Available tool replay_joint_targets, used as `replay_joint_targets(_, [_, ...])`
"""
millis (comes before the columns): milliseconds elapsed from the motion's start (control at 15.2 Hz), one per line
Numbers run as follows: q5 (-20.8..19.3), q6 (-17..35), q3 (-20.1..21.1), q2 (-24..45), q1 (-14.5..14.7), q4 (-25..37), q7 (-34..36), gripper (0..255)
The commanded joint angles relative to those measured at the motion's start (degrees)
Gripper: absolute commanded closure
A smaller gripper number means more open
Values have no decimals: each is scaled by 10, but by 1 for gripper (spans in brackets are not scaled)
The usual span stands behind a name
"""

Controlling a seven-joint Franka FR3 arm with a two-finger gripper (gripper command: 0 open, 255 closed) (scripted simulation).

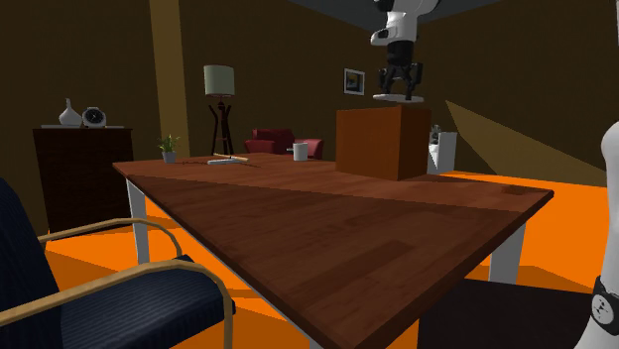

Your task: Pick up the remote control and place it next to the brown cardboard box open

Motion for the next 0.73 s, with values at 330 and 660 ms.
replay_joint_targets(330, [-11,61,2,-15,11,-70,5,255])
replay_joint_targets(660, [-13,101,3,-19,15,-113,6,255])
